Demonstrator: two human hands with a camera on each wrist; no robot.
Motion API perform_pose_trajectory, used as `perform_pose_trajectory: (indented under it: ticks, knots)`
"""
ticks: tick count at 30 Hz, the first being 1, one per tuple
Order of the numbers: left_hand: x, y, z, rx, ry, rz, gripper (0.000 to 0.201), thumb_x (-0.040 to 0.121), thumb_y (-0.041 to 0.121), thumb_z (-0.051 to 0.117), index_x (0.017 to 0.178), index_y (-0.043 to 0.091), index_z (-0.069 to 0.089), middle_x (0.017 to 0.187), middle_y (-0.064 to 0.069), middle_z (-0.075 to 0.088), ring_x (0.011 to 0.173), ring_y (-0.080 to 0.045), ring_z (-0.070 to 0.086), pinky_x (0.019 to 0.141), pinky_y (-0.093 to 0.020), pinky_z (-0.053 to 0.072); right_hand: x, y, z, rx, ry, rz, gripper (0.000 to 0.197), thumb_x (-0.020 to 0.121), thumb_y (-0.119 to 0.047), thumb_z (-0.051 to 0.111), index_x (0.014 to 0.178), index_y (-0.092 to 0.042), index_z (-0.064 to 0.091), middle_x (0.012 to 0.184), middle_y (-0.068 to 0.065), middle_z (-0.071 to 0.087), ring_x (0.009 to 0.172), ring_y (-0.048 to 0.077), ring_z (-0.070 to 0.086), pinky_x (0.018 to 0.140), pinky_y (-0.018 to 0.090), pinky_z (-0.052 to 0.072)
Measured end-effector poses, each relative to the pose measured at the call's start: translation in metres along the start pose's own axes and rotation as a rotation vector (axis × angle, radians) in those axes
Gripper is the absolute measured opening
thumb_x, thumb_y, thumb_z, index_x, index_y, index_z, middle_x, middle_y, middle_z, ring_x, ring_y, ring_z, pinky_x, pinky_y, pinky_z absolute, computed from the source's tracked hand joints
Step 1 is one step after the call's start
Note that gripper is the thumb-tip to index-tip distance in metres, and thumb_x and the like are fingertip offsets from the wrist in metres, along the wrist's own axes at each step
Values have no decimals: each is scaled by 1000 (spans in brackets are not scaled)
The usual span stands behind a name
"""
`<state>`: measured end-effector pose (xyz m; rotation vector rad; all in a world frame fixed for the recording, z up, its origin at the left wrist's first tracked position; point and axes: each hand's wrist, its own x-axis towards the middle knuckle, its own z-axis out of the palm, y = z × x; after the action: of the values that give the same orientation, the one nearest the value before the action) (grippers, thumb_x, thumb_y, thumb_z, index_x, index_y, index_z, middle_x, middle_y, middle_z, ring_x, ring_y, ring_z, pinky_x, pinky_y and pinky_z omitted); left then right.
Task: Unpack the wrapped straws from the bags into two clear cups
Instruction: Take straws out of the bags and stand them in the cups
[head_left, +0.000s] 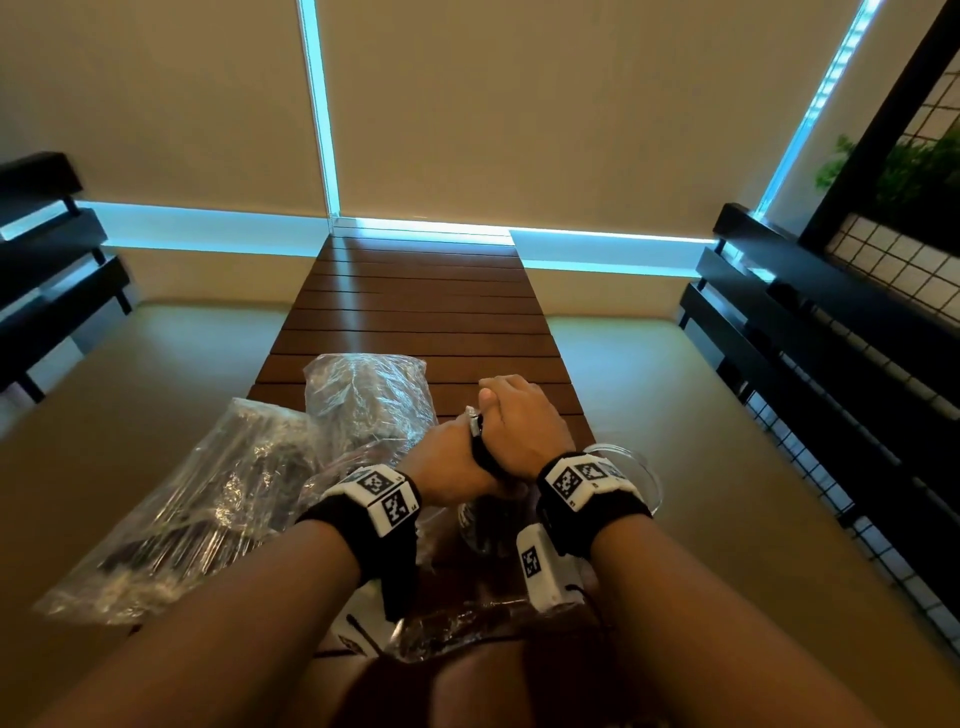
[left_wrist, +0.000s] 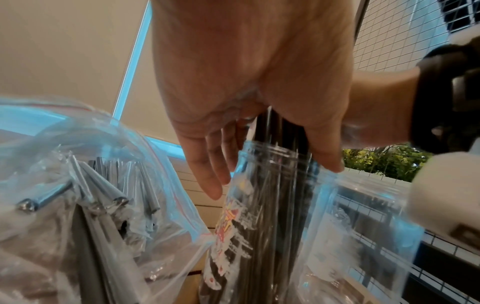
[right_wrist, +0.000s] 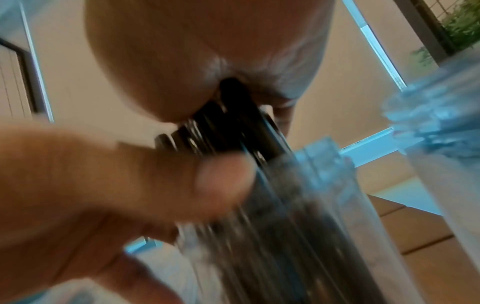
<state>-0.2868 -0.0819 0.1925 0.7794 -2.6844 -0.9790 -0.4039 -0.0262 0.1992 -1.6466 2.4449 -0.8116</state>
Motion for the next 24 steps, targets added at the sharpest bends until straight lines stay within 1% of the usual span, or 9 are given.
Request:
perform_pose_trajectory:
  ticks: [2, 4, 7, 8, 11, 13, 16, 19, 24]
  knots:
    - [-5, 4, -11, 32, -51, -4, 57, 64, 43, 87, 113, 28, 60, 104, 9, 61, 94, -11, 60, 79, -23, 48, 3, -6, -11, -44, -24, 35, 47, 99, -45, 33, 138, -24, 50, 144, 3, 47, 132, 23, 43, 108, 43, 35]
    - [-9, 3, -25, 130, -143, -58, 76, 63, 38, 88, 127, 20, 52, 121, 2, 60, 109, -17, 57, 93, -31, 49, 2, -17, -23, -73, 80, 58, 50, 95, -54, 35, 136, -29, 50, 143, 3, 47, 132, 23, 41, 109, 48, 32]
    - [-11, -15, -50, 429, -156, -147, 85, 63, 40, 85, 134, 15, 45, 131, -4, 51, 115, -22, 53, 94, -40, 51, -1, -48, -32, -47, 346, -129, 33, 91, -44, 44, 109, -25, 63, 113, -2, 59, 107, 19, 51, 90, 38, 43]
    - [-12, -22, -58, 524, -111, -162, 83, 62, 43, 83, 132, 17, 46, 128, -4, 50, 113, -23, 54, 90, -42, 53, -2, -58, -30, -39, 330, -220, 22, 90, -37, 48, 96, -22, 63, 99, -3, 59, 93, 16, 53, 79, 33, 45]
    - [-22, -47, -73, 703, 5, -236, 95, 57, 56, 83, 135, 19, 42, 129, -6, 46, 117, -26, 51, 91, -43, 51, -5, -83, -14, -129, -108, -360, 16, 88, -20, 53, 78, -13, 63, 78, 0, 61, 70, 16, 59, 65, 30, 51]
    - [-30, -64, -74, 689, -38, -321, 105, 58, 59, 82, 141, 16, 34, 139, -10, 39, 123, -29, 50, 94, -44, 50, -9, -92, 2, -282, -347, -354, 18, 88, -19, 56, 87, -7, 69, 83, 8, 68, 73, 24, 66, 67, 33, 56]
    - [-39, -88, -69, 590, -80, -388, 68, 73, 51, 76, 123, 17, 43, 140, -14, 33, 108, -32, 60, 89, -42, 52, -12, -90, 46, -364, -537, -260, 21, 91, -17, 56, 104, -3, 64, 100, 16, 65, 90, 34, 64, 71, 36, 52]
    - [-42, -102, -66, 479, -61, -380, 22, 88, 30, 61, 99, 19, 45, 132, -14, 38, 101, -34, 60, 90, -46, 52, -13, -79, 87, -342, -569, -125, 27, 87, -16, 58, 112, -6, 61, 112, 18, 62, 100, 37, 63, 78, 38, 52]
    - [-44, -112, -70, 310, -64, -310, 21, 83, 12, 54, 80, 23, 36, 100, -6, 51, 92, -28, 53, 81, -40, 48, -12, -62, 133, -273, -464, 59, 43, 88, -23, 61, 128, -12, 52, 126, 14, 57, 110, 35, 62, 90, 43, 53]
